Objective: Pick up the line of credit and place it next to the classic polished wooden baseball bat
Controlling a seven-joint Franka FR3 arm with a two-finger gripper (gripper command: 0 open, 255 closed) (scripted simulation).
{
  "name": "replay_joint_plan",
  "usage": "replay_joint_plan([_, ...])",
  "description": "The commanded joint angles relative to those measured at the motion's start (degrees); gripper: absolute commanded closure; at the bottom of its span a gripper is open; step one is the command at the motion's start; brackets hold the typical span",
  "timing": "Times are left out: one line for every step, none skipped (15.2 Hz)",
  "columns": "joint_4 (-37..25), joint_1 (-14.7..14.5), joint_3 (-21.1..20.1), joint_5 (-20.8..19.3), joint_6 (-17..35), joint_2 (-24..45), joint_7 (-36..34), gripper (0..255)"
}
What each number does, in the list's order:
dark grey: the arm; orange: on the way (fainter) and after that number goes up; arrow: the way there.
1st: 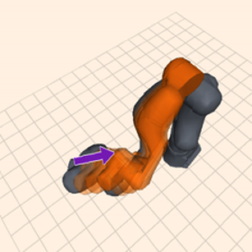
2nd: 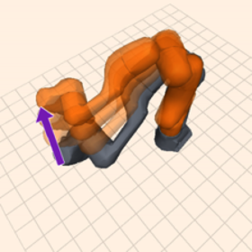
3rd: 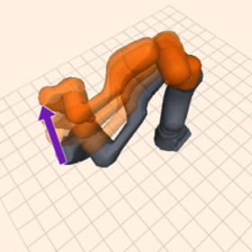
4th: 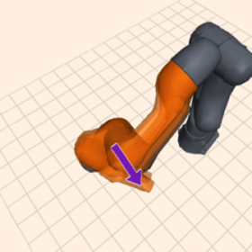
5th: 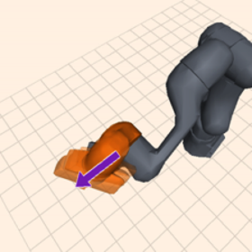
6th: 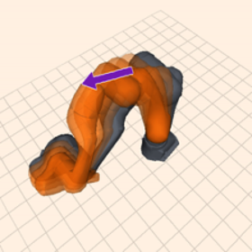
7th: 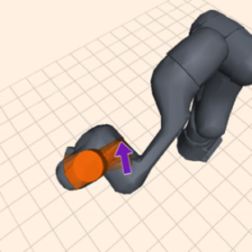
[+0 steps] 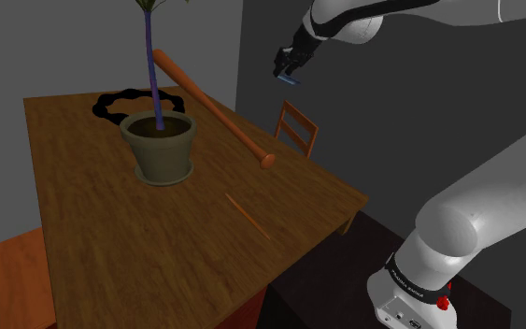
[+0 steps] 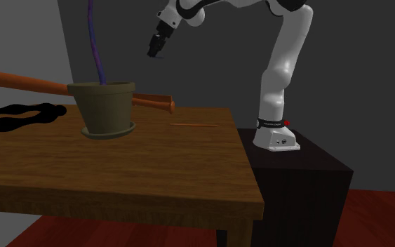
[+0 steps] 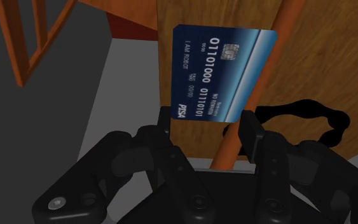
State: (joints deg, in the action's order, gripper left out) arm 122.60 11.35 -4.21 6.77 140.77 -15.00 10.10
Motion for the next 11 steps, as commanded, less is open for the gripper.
replay_joint_plan([0.95,-0.01,0.21,0.25,1.36,0.42,0.54,255])
replay_joint_plan([1.61,-0.04,0.2,0.33,2.13,0.54,0.63,255])
replay_joint_plan([2.25,-0.08,0.2,0.41,2.91,0.67,0.73,255])
replay_joint_plan([2.88,-0.11,0.2,0.49,3.68,0.82,0.82,255])
replay_joint_plan([3.5,-0.15,0.19,0.58,4.46,0.98,0.92,255])
replay_joint_plan([4.11,-0.19,0.19,0.67,5.24,1.15,1.02,255])
replay_joint_plan([4.71,-0.22,0.19,0.76,6.02,1.33,1.12,255])
replay_joint_plan([5.29,-0.26,0.19,0.86,6.8,1.53,1.23,255])
replay_joint_plan([5.86,-0.31,0.18,0.96,7.58,1.74,1.34,255])
replay_joint_plan([6.43,-0.35,0.19,1.06,8.36,1.96,1.45,255])
replay_joint_plan([6.98,-0.39,0.19,1.16,9.15,2.2,1.57,255])
